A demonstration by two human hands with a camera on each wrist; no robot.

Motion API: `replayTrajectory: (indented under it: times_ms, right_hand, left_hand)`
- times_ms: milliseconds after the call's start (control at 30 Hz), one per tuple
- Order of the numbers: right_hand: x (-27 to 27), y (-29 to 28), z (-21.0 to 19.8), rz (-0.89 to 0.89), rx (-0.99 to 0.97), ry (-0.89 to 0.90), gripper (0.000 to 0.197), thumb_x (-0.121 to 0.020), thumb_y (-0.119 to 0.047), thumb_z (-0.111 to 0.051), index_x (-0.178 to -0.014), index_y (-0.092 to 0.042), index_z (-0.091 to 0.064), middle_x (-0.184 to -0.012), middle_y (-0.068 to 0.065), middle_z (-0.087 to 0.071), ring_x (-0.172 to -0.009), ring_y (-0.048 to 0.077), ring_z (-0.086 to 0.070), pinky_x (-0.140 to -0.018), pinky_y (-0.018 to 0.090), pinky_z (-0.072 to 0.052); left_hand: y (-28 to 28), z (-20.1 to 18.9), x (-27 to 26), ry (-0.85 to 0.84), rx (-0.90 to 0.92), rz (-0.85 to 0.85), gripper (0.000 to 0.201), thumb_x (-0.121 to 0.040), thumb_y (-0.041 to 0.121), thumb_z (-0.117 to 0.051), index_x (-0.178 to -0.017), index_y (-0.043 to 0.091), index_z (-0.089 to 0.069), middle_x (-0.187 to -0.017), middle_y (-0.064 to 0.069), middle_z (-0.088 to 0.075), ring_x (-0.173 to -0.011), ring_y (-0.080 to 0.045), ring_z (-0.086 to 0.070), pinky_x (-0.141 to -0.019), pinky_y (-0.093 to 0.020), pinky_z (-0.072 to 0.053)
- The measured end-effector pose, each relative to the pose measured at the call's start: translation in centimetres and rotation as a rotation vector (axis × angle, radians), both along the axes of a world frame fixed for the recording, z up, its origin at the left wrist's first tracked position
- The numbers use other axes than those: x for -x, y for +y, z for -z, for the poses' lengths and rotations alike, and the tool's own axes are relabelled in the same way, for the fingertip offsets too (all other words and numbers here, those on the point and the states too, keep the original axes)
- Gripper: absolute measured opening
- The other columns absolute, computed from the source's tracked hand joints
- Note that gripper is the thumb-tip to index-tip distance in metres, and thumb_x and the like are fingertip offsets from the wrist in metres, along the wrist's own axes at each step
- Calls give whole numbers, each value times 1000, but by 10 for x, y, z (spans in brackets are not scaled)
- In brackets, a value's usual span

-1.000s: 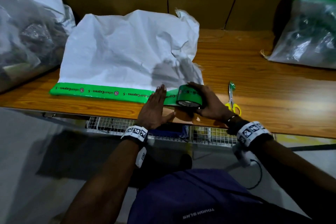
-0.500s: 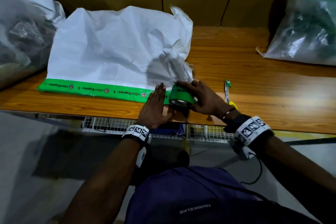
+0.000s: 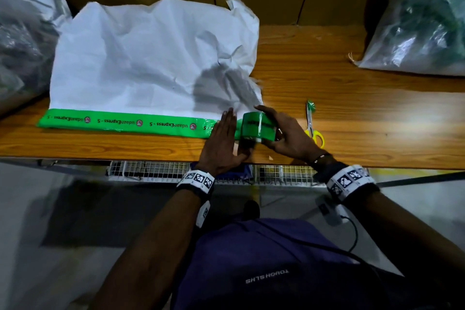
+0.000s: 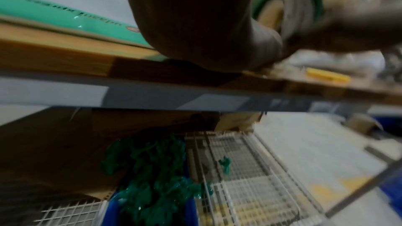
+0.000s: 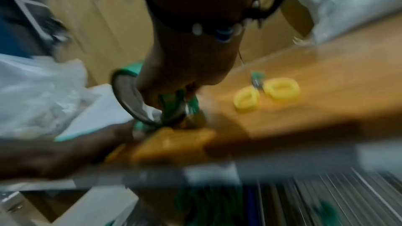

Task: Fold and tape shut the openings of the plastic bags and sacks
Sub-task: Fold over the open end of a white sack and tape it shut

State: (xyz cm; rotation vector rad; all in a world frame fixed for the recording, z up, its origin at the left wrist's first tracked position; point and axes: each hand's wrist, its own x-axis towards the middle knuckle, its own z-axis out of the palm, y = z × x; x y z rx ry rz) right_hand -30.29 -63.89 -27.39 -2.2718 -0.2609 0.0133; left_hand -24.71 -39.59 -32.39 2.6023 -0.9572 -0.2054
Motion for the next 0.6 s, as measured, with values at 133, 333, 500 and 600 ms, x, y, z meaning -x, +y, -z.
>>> replayTrajectory:
  times_ms: [133, 333, 500, 600]
  right_hand:
    - [-12, -44, -30, -105, 290, -13, 88, -90, -34, -77, -163, -35, -28, -124, 11, -72, -94, 26, -62, -80, 36, -50]
    - [7, -65, -21, -92, 143, 15, 82, -96, -47, -74, -164, -35, -30, -124, 7, -59, -106, 23, -55, -90, 44, -50]
    - [20, -46, 0, 40, 11, -11, 74, -97, -31, -76, -161, -24, -40, -117, -1, -47, -104, 10, -49, -84, 23, -40]
    - [16, -40, -5, 21, 95, 12, 74, -98, -26, -74, -162, -31, -36, -111, 6, -44, -96, 20, -48, -78, 33, -39]
  left_hand:
    - [-1, 0, 0, -6, -32, -7, 111, -93, 70, -49, -166, 5, 4, -175, -9, 7, -162, -22, 6, -131, -41, -7]
    - [-8, -1, 3, -27, 31, -61, 112, -90, 65, -57, -166, 6, 1, -175, -10, 7, -162, -25, 5, -130, -48, -12]
    - [-40, -9, 18, -53, 70, 57, 106, -94, 60, -55, -166, 4, 0, -175, -13, 4, -162, -25, 4, -131, -46, -9]
    - [-43, -1, 18, -12, 31, 54, 106, -95, 68, -49, -166, 6, 1, -175, -11, 3, -162, -22, 5, -131, -43, -8]
